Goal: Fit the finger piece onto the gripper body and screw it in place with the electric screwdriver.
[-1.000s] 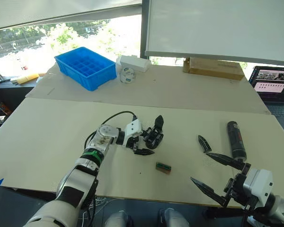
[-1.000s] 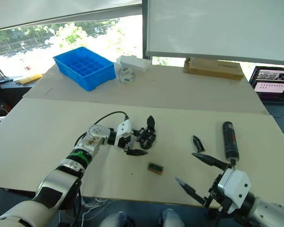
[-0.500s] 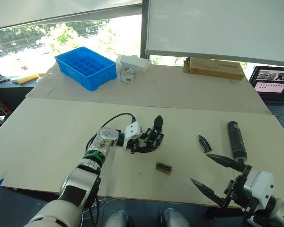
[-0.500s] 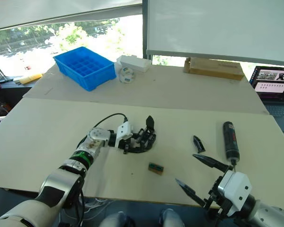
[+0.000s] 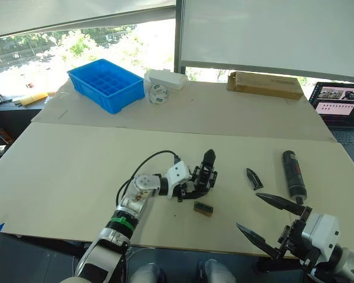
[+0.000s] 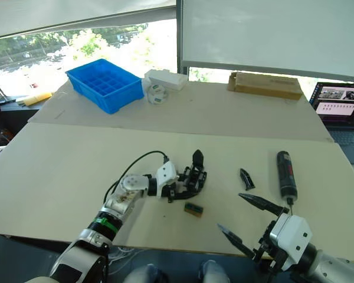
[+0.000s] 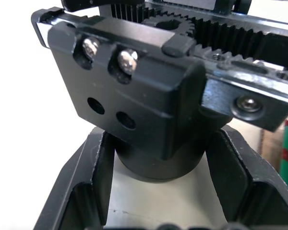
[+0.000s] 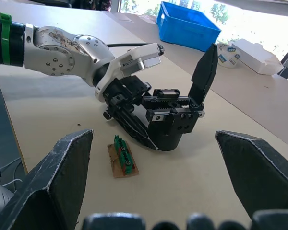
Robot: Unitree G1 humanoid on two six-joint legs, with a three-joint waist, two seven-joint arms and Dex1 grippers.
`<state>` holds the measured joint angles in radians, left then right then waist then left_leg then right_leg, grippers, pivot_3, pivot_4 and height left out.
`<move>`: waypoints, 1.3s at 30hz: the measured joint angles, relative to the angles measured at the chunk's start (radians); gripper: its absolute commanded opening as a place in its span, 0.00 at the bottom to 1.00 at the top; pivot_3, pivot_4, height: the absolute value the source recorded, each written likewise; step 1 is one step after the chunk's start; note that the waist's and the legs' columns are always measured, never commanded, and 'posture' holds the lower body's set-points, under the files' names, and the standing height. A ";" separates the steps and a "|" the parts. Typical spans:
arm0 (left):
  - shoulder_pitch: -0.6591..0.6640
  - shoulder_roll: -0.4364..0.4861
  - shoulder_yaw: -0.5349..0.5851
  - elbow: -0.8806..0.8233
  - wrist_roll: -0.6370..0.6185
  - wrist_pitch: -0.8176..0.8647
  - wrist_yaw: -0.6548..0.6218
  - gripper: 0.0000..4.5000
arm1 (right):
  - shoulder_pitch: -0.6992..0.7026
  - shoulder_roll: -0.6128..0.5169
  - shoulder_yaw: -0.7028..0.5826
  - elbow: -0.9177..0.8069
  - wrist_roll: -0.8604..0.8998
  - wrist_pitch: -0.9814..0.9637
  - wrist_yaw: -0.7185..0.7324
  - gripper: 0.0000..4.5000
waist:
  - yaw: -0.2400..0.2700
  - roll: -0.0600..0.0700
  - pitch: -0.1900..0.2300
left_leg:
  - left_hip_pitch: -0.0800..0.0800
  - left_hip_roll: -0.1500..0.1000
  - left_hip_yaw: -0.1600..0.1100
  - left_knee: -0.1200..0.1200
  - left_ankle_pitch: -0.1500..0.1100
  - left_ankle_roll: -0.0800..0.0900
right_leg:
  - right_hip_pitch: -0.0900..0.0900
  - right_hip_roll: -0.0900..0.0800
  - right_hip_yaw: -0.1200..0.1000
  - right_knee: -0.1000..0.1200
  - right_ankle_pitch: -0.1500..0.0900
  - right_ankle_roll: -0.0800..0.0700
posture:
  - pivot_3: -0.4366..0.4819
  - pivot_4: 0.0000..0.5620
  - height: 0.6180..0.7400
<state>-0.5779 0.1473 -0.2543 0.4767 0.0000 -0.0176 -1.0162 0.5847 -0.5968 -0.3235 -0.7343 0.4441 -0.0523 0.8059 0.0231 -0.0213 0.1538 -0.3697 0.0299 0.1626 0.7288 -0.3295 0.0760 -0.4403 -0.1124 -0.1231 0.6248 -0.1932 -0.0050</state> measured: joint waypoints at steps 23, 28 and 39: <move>-0.053 0.015 -0.014 0.069 0.000 0.018 0.049 0.51 | -0.008 0.000 0.000 0.000 0.004 0.001 -0.004 1.00 | 0.001 0.006 -0.004 | 0.001 0.000 0.000 0.000 0.000 0.000 | 0.001 0.000 0.000 0.000 0.000 0.000 | 0.48 0.27 1.00; -0.053 0.028 -0.010 0.074 -0.010 0.021 0.036 0.93 | 0.017 0.000 -0.013 0.000 0.009 0.001 0.000 1.00 | -0.002 0.007 -0.004 | 0.001 0.000 0.000 0.000 0.000 0.000 | 0.001 0.000 0.000 0.000 0.000 0.000 | 0.48 0.27 1.00; -0.006 0.183 0.045 0.019 -0.109 0.052 -0.090 0.99 | -0.031 -0.124 -0.160 -0.003 0.175 0.152 0.014 1.00 | -0.022 0.008 -0.005 | 0.001 0.002 0.000 0.000 0.001 -0.002 | 0.000 0.000 0.000 0.000 0.001 -0.002 | 0.48 0.27 1.00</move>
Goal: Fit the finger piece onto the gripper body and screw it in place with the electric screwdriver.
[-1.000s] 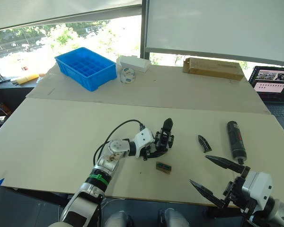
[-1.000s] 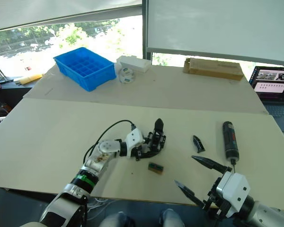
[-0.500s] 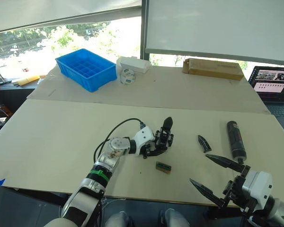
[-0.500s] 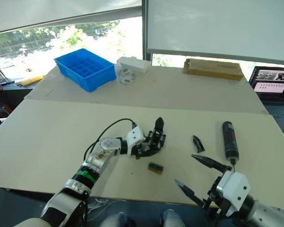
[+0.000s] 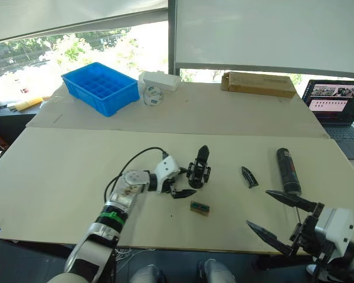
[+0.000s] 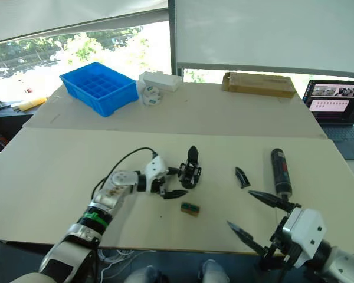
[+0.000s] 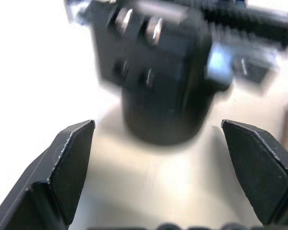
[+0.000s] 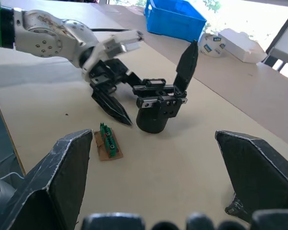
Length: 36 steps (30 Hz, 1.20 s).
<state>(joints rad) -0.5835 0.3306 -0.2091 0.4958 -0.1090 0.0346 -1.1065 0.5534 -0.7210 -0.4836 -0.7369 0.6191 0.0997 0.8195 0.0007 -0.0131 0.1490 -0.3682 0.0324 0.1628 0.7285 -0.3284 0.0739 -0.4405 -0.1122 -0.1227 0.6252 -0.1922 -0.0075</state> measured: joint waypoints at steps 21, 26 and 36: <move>0.048 0.252 0.166 -0.452 -0.439 0.254 -0.419 0.99 | -0.970 -0.463 0.393 0.438 0.324 1.336 -0.392 1.00 | 0.004 0.000 0.001 | -0.016 -0.003 0.002 0.004 0.001 -0.001 | -0.014 0.002 -0.001 -0.001 0.004 0.002 | 0.48 0.27 1.00; 0.051 0.232 0.166 -0.484 -0.444 0.272 -0.357 0.99 | -1.150 -0.357 0.570 0.569 0.193 1.354 -0.387 1.00 | -0.003 0.000 0.001 | -0.016 -0.003 0.004 0.003 0.002 -0.002 | -0.015 0.004 -0.001 0.000 0.004 0.002 | 0.48 0.27 1.00; 0.056 0.223 0.173 -0.493 -0.444 0.272 -0.278 0.99 | -1.266 -0.253 0.766 0.692 -0.012 1.301 -0.302 1.00 | -0.008 0.001 0.001 | -0.016 -0.003 0.005 0.003 0.002 -0.003 | -0.015 0.004 -0.002 0.001 0.004 0.002 | 0.48 0.27 1.00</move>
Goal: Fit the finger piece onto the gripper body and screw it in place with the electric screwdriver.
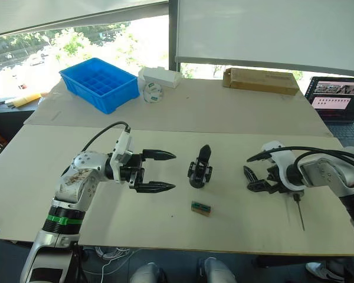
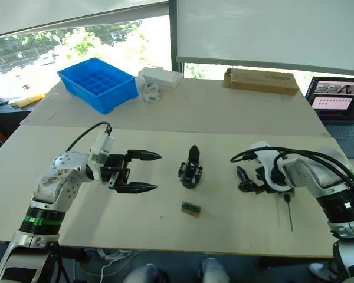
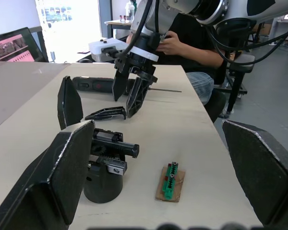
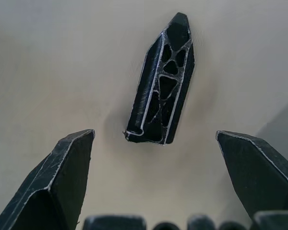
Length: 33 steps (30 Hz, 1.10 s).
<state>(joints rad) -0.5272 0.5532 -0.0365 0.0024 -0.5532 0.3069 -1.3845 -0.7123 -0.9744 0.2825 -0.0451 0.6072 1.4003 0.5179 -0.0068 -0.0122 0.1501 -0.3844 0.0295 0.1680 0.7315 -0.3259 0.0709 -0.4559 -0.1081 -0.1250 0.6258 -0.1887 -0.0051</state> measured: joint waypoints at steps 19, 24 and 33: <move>0.037 -0.019 0.001 -0.055 -0.021 0.040 0.074 1.00 | -0.062 0.086 0.073 0.120 -0.200 -0.041 0.119 0.35 | -0.009 0.000 0.000 | 0.003 0.000 0.001 0.000 0.001 -0.002 | 0.001 0.001 0.001 0.002 0.000 0.000 | 0.48 0.27 1.00; 0.039 -0.017 0.002 -0.056 -0.022 0.042 0.093 1.00 | -0.021 0.080 0.043 0.066 -0.211 -0.046 0.132 0.25 | -0.005 0.000 0.000 | 0.003 0.000 0.001 0.000 0.001 -0.002 | 0.001 0.001 0.001 0.002 0.000 0.000 | 0.48 0.27 1.00; -0.028 -0.142 0.104 -0.087 -0.202 0.387 0.457 1.00 | 0.301 0.153 -0.378 -0.400 -0.213 -0.400 0.049 0.25 | 0.006 0.001 0.000 | 0.001 0.000 0.000 0.000 0.001 -0.002 | 0.000 0.001 0.001 0.002 -0.002 0.004 | 0.48 0.27 1.00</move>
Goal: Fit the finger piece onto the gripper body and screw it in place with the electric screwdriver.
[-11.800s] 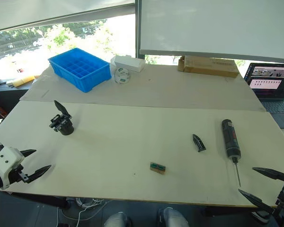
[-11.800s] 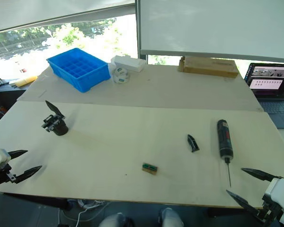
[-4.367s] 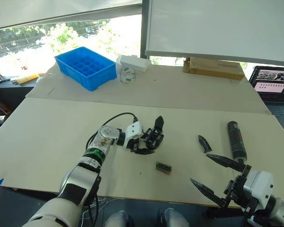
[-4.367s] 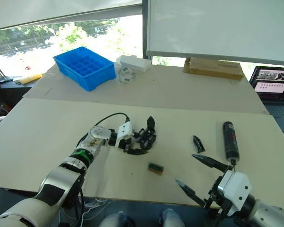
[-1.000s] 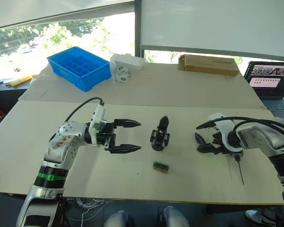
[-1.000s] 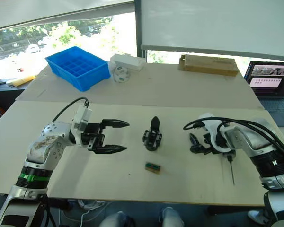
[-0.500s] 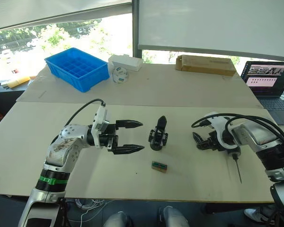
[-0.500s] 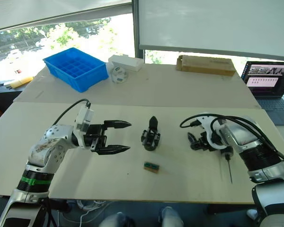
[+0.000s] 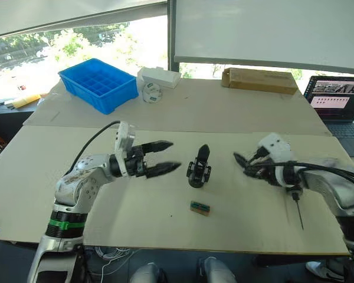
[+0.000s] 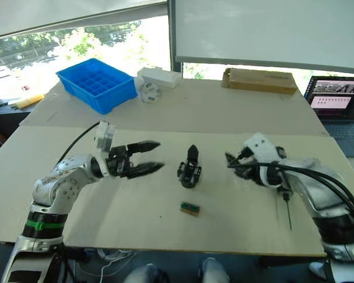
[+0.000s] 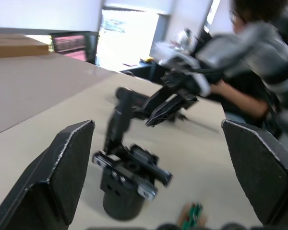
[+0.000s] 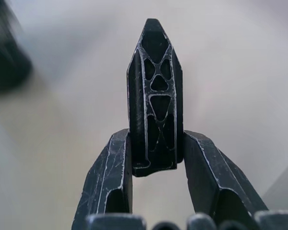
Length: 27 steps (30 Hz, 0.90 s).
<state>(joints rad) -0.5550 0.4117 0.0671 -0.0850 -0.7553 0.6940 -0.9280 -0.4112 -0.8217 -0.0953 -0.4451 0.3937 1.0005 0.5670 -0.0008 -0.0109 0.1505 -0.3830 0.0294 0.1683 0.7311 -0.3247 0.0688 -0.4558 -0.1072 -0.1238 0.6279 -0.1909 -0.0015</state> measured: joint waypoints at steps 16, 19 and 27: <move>-0.117 -0.381 0.086 -0.016 -0.211 0.111 0.434 1.00 | 0.068 0.214 0.215 -0.306 -0.302 -0.336 -0.244 0.25 | -0.010 0.000 0.000 | 0.003 -0.001 0.001 -0.001 0.001 -0.002 | 0.001 0.002 0.001 0.001 0.002 -0.003 | 0.48 0.27 1.00; -0.114 -0.404 0.083 -0.019 -0.241 0.116 0.430 1.00 | 0.068 0.227 0.236 -0.302 -0.325 -0.343 -0.243 0.25 | -0.009 0.000 0.000 | 0.003 -0.001 0.001 -0.001 0.001 -0.002 | 0.001 0.002 0.001 0.000 0.002 -0.003 | 0.48 0.27 1.00; -0.091 -0.390 0.050 -0.047 -0.239 0.105 0.404 0.64 | 0.068 0.247 0.240 -0.295 -0.354 -0.347 -0.236 0.25 | -0.011 0.000 0.000 | 0.004 -0.001 0.001 -0.001 0.001 -0.002 | 0.001 0.003 0.002 0.001 0.001 -0.004 | 0.48 0.27 1.00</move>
<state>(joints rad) -0.6457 0.0215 0.1168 -0.1318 -0.9943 0.7992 -0.5244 -0.3436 -0.5744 0.1449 -0.7396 0.0402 0.6536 0.3310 -0.0122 -0.0109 0.1505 -0.3794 0.0283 0.1691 0.7298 -0.3234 0.0664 -0.4546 -0.1042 -0.1222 0.6286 -0.1894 -0.0051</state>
